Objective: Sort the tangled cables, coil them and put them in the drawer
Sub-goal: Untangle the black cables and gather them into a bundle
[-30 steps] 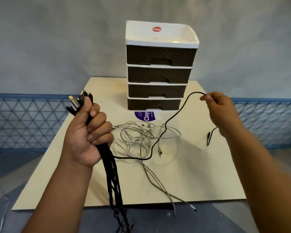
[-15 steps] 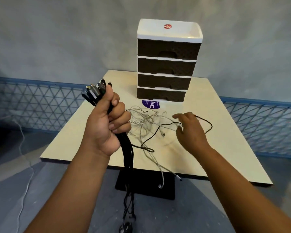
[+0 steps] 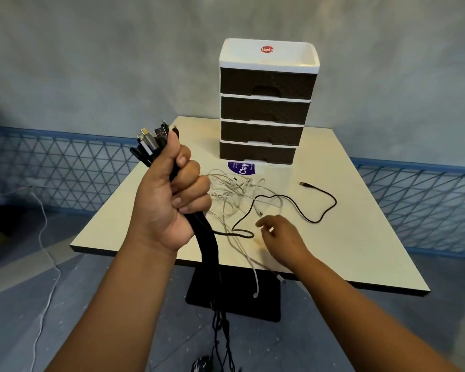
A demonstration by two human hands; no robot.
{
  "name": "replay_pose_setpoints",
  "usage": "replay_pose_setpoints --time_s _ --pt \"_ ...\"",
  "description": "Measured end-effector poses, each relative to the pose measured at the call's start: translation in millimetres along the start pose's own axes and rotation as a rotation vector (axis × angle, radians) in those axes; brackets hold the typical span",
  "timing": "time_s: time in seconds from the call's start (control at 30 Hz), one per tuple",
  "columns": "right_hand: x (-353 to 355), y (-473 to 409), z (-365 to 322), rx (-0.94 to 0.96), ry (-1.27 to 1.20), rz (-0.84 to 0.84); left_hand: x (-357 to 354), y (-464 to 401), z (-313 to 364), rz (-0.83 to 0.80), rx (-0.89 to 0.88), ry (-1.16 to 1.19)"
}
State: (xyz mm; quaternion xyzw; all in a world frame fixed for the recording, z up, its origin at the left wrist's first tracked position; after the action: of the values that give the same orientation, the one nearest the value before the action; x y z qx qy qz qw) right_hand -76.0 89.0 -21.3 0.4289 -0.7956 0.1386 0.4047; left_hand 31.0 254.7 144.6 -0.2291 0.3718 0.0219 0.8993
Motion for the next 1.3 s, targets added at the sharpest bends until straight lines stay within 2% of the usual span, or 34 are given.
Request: replay_pose_setpoints --time_s 0.1,0.17,0.3,0.43,0.63,0.73,0.9,1.13,1.3 --pt "24 -1 3 -0.027 -0.085 0.209 11 -2 -5 0.058 0.007 -0.035" --pt "29 -5 0 -0.011 -0.088 0.250 20 -5 -9 0.107 0.024 -0.065" --pt "27 -21 -5 0.006 0.043 0.230 44 -15 -15 0.223 0.077 -0.173" --pt "19 -36 -9 -0.001 0.233 0.169 76 -22 -30 0.348 0.210 -0.232" --pt "18 -59 -10 -0.045 0.441 0.123 121 -34 -63 0.426 0.425 -0.284" --pt "25 -65 -13 -0.003 0.439 0.149 138 -43 -80 0.454 0.505 -0.318" --pt "51 -67 -27 0.012 0.183 0.196 156 -57 -109 0.483 0.617 -0.379" --pt "59 -77 -32 0.051 -0.065 0.052 159 -73 -121 0.372 0.708 -0.507" --pt "75 -82 8 -0.079 -0.395 0.234 161 -78 -109 0.309 0.704 -0.485"
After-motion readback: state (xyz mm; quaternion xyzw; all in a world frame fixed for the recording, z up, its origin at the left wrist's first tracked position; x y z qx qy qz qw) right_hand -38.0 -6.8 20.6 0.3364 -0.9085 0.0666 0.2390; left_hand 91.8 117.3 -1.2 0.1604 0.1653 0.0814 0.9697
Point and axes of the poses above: each hand's wrist, its own y-axis away from the middle knuckle, its own x-axis out of the back of the hand, z = x × y, the point moved 8 cm from there along -y, towards the middle knuckle, and after that the axes turned 15 degrees about -z, right-handed, at the moved point
